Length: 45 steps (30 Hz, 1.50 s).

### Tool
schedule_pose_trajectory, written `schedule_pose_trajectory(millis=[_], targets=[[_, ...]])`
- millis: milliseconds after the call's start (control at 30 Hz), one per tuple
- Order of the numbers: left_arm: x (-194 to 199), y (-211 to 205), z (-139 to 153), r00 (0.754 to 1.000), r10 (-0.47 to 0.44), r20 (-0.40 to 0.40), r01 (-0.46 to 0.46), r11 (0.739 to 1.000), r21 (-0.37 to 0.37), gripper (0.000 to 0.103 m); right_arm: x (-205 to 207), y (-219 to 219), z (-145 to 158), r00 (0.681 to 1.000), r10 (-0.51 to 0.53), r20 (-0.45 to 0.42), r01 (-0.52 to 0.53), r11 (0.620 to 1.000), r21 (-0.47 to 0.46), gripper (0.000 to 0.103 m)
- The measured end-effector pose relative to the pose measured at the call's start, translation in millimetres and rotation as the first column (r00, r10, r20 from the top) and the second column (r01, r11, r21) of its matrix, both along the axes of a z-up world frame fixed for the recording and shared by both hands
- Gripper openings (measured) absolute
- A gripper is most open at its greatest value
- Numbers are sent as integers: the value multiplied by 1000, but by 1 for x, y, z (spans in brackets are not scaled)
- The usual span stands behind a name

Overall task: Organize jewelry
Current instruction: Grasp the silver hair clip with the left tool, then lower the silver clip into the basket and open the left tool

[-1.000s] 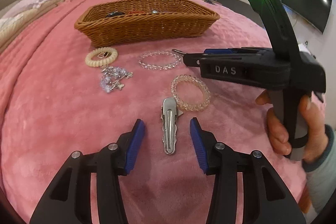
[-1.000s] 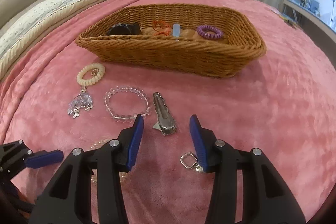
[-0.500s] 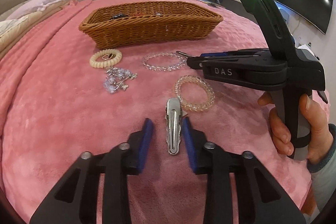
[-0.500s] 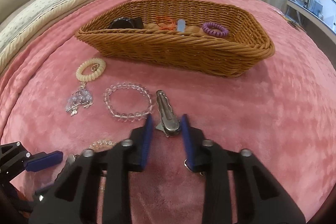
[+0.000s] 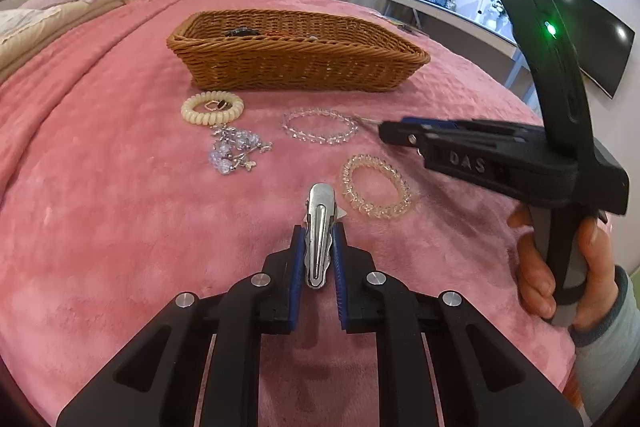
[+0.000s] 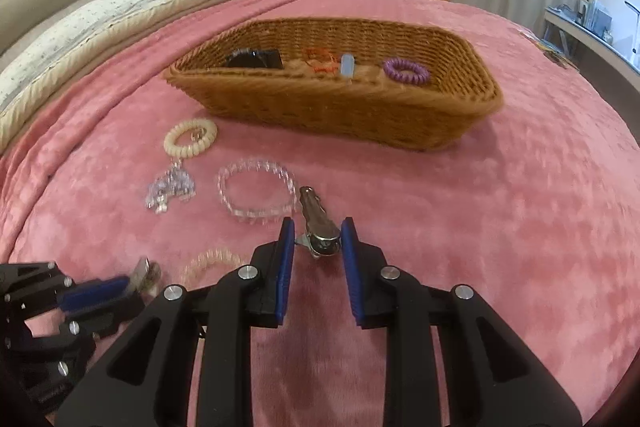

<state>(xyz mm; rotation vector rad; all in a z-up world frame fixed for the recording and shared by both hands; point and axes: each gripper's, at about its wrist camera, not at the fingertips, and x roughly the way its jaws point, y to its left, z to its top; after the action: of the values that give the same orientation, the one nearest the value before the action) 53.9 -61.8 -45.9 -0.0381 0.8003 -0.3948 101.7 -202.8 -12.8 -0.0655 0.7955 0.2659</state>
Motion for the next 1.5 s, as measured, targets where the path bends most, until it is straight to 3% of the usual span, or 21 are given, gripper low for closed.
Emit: schedule_pose_trajectory(millis=[133, 333, 667, 833, 1000, 1067, 1100, 1267, 1500], targets=[[-4, 3, 3, 1000, 8, 16, -7, 1000, -15, 12, -19, -8, 7, 1000, -6, 19, 6, 999, 33, 21], [-4, 9, 3, 1000, 16, 11, -16, 999, -51, 12, -35, -18, 4, 1000, -10, -26, 11, 998, 63, 21], [-1, 13, 2, 1000, 12, 0, -12, 998, -68, 12, -91, -17, -6, 997, 0, -71, 0, 1000, -7, 22], [-1, 12, 1, 1000, 7, -3, -7, 998, -69, 12, -83, -20, -8, 994, 18, -109, -13, 999, 42, 35], [-2, 11, 0, 1000, 2, -3, -2, 998, -66, 12, -77, -15, -10, 993, 16, -116, -14, 1000, 20, 38], [-2, 11, 0, 1000, 2, -2, -3, 998, -69, 12, -80, -9, -10, 995, 20, -97, -21, 1000, -17, 27], [-2, 12, 0, 1000, 4, 1, -3, 997, -72, 12, -82, -6, -10, 995, 29, -91, -32, 999, -30, 15], [-6, 12, 5, 1000, -4, 21, 6, 996, -84, 12, -93, 4, -1, 996, 70, -50, -73, 996, -58, 14], [-13, 22, 30, 996, -18, 88, 31, 989, -147, 12, -99, 4, 49, 993, 105, 55, -104, 994, -26, 14]])
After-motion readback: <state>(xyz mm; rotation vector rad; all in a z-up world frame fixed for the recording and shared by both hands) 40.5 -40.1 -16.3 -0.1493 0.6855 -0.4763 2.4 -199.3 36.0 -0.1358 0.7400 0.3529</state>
